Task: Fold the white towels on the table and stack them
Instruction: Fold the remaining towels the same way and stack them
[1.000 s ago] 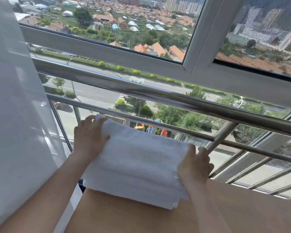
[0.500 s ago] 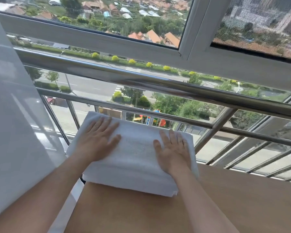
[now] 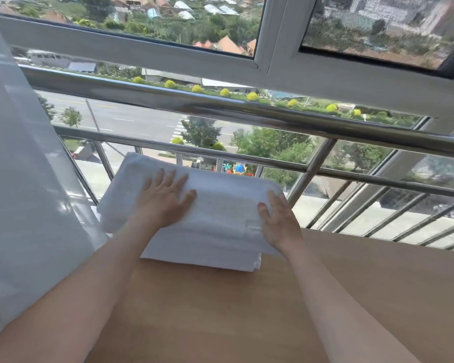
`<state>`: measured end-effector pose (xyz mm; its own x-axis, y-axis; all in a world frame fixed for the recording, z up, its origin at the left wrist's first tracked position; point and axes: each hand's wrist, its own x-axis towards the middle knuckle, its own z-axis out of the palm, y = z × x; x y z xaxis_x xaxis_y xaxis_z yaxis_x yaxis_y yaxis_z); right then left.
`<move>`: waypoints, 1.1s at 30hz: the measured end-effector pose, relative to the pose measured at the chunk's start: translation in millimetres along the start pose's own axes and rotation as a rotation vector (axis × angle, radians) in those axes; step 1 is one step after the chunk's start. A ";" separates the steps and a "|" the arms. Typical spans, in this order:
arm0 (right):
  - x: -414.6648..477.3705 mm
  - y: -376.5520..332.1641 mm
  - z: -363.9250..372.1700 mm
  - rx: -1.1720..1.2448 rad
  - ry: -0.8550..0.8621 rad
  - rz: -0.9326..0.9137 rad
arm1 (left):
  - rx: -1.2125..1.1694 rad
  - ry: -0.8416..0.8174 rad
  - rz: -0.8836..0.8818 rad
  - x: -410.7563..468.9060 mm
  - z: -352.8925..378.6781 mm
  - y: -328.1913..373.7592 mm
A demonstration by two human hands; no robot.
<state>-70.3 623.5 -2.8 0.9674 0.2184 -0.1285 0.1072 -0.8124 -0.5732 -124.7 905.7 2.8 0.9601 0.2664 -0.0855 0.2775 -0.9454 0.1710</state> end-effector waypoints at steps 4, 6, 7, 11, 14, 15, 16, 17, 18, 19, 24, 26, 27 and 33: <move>-31.1 14.9 -16.2 0.073 0.037 -0.038 | 0.030 -0.007 0.101 -17.9 12.7 63.4; -49.6 26.4 -31.1 0.132 0.058 -0.048 | 0.054 -0.007 0.195 -30.6 20.3 102.7; -60.2 34.1 -40.1 0.147 0.053 -0.051 | 0.056 -0.017 0.244 -39.2 24.5 123.3; -111.1 82.2 -79.3 0.090 0.058 -0.073 | 0.059 -0.061 0.466 -89.7 40.8 204.5; -153.8 128.9 -109.9 -0.001 0.067 -0.063 | 0.074 0.029 0.622 -141.0 52.0 259.5; -169.1 146.8 -119.6 -0.037 0.077 -0.052 | 0.062 0.071 0.644 -158.4 56.8 277.7; -184.3 166.3 -129.6 -0.071 0.089 -0.043 | 0.048 0.102 0.653 -174.9 62.1 296.6; -199.2 186.4 -139.0 -0.100 0.099 -0.034 | 0.041 0.122 0.651 -190.4 68.1 314.8; -213.3 207.3 -147.8 -0.121 0.104 -0.020 | 0.043 0.139 0.641 -204.5 74.9 332.6; -226.6 229.3 -155.8 -0.138 0.104 0.001 | 0.054 0.155 0.628 -217.2 82.5 350.5; -285.5 332.0 -193.7 -0.170 0.063 0.133 | 0.087 0.103 0.602 -266.4 116.1 433.1; -302.1 364.5 -209.2 -0.107 0.047 0.167 | 0.079 0.088 0.595 -281.7 125.7 462.1; -307.6 378.4 -216.7 -0.076 0.038 0.178 | 0.078 0.087 0.593 -288.0 129.9 474.9; -302.8 439.6 -248.3 0.002 -0.013 0.198 | 0.109 0.044 0.556 -292.4 151.3 534.2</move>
<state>-259.0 66.0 -14.9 0.9665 0.0609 -0.2494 -0.0857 -0.8391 -0.5372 -262.5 294.4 -29.4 0.9619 -0.2717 0.0302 -0.2733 -0.9589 0.0757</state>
